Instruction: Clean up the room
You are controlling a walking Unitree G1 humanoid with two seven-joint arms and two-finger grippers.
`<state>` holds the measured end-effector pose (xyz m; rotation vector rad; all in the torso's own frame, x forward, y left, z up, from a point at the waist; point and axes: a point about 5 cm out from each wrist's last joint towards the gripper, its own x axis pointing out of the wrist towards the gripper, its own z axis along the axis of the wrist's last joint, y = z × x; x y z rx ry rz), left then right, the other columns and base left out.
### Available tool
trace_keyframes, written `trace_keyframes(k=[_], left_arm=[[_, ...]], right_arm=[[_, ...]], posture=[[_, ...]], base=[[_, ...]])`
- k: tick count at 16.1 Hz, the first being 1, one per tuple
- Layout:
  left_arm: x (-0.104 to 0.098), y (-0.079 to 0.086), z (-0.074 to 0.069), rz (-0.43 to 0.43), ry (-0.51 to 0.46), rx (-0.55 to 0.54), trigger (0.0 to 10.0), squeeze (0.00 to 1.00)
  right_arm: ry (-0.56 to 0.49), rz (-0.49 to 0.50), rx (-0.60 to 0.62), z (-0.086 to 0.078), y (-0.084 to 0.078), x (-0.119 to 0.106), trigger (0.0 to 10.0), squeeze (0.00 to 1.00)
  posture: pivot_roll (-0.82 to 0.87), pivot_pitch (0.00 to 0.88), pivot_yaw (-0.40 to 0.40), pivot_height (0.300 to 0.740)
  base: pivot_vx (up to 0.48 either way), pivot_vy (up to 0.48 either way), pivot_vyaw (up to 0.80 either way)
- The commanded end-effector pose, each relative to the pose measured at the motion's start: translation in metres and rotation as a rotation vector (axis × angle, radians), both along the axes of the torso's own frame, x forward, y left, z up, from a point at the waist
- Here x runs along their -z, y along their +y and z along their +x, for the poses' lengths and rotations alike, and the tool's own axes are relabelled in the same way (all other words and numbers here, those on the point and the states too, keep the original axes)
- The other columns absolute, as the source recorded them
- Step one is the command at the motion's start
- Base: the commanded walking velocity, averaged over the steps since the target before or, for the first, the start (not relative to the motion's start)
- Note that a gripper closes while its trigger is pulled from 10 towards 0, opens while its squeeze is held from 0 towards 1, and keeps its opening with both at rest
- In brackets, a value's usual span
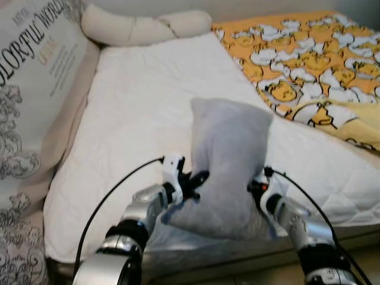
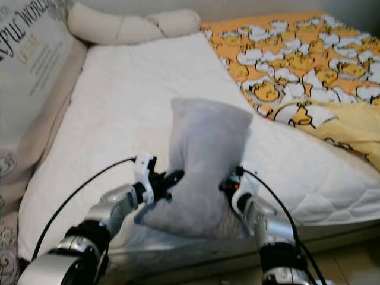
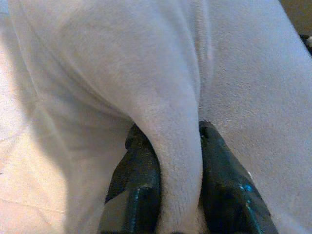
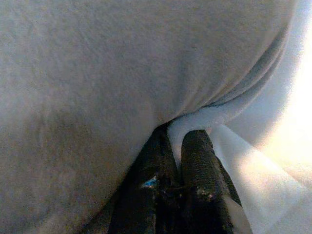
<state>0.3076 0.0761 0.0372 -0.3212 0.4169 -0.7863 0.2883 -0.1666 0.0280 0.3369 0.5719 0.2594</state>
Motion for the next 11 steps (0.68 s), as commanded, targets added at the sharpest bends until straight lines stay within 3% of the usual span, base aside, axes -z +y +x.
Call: trace_keyframes(k=[1, 5, 6, 7, 10, 11], left_arm=[[-0.006, -0.005, 0.001, 0.028, -0.047, 0.027, 0.0, 0.0], [-0.039, -0.003, 0.01, 0.014, -0.19, -0.025, 0.0, 0.0], [-0.039, -0.003, 0.01, 0.014, -0.19, -0.025, 0.0, 0.0], [-0.065, 0.008, 0.012, 0.053, -0.31, -0.098, 0.0, 0.0], [-0.09, 0.021, 0.008, 0.144, -0.421, -0.176, 0.0, 0.0], [-0.095, 0.024, 0.007, 0.177, -0.457, -0.205, 0.0, 0.0]], right_arm=[[-0.072, 0.053, -0.051, 0.006, 0.021, -0.016, 0.0, 0.0], [-0.2, 0.083, -0.043, 0.013, 0.029, -0.04, 0.0, 0.0], [-0.2, 0.083, -0.043, 0.013, 0.029, -0.04, 0.0, 0.0], [-0.338, 0.121, -0.016, 0.018, 0.034, -0.066, 0.0, 0.0], [-0.464, 0.155, 0.001, 0.016, 0.037, -0.09, 0.0, 0.0], [-0.477, 0.127, 0.0, 0.015, 0.038, -0.092, 2.5, 0.0]], posture=[[-0.18, 0.0, 0.095, 0.74], [-0.16, 0.0, 0.094, 0.74], [-0.16, 0.0, 0.094, 0.74], [-0.14, 0.0, 0.107, 0.74], [-0.12, 0.0, 0.1, 0.74], [-0.11, 0.0, 0.093, 0.74]], base=[[0.0, 0.0, 0.0], [0.0, 0.0, 0.0], [0.0, 0.0, 0.0], [0.0, 0.0, 0.0], [0.0, 0.0, 0.0], [0.0, 0.0, 0.0]])
